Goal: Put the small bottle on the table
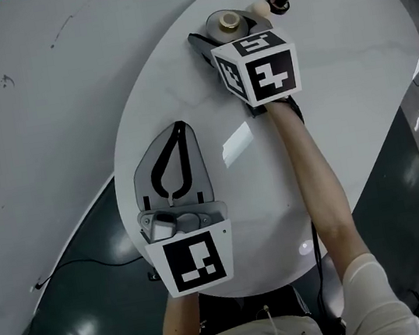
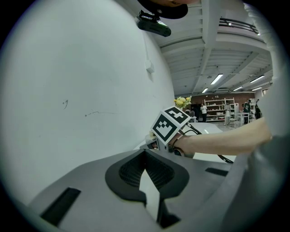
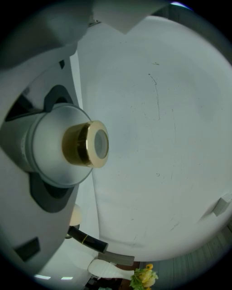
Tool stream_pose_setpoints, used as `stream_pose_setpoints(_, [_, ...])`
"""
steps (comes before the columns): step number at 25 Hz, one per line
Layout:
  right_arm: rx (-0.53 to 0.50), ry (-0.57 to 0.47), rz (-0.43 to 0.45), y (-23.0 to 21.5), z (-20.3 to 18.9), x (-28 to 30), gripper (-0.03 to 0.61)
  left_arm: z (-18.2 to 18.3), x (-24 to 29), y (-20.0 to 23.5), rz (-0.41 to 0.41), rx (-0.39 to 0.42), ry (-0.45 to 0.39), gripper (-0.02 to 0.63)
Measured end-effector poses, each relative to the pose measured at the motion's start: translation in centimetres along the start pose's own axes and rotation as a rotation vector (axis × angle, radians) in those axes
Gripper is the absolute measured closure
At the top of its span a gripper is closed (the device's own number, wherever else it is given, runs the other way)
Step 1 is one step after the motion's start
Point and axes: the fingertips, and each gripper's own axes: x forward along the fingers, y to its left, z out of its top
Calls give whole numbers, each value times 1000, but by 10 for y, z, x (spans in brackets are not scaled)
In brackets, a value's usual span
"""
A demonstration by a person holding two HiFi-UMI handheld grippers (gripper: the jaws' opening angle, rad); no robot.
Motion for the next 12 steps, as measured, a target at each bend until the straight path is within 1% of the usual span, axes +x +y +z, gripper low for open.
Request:
stream_pose_setpoints(6, [17,-27,-2,1,0,0,229,2,-7,-11,-20,14,2,598])
stream_pose_setpoints(9, [33,-45,-13,0,3,0,229,7,-11,-10,-11,24,-8,598])
stream_pose_setpoints(12, [31,-90,-43,-2,11,-8,225,13,-17,-6,6,19,-15,598])
